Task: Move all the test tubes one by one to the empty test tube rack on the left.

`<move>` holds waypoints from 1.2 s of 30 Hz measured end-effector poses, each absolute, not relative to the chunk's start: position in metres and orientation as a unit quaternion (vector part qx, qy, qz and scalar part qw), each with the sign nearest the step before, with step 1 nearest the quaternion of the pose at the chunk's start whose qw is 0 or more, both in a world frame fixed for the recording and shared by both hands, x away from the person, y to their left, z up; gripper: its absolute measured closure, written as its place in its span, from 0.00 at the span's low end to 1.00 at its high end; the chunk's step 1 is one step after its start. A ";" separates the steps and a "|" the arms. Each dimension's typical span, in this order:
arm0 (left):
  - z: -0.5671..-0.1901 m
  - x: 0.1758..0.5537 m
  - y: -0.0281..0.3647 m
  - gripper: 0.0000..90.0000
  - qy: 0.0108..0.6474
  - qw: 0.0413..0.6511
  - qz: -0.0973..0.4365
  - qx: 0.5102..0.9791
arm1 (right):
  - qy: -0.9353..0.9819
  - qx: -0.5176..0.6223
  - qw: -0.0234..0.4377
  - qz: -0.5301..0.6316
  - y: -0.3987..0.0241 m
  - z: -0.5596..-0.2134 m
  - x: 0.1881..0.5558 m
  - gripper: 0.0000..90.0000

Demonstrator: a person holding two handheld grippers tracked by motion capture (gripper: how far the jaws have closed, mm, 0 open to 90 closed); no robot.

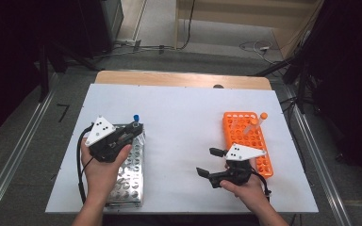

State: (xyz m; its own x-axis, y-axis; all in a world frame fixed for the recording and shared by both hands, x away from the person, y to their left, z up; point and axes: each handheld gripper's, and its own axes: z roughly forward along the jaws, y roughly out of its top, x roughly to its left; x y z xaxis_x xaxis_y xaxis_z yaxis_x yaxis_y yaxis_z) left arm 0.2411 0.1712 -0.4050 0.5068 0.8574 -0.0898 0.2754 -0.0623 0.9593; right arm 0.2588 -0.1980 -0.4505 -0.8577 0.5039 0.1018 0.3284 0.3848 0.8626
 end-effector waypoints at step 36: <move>-0.440 0.259 0.163 0.84 0.455 0.452 0.271 0.718 | 0.828 0.257 0.102 0.487 -0.202 -0.453 0.262 0.16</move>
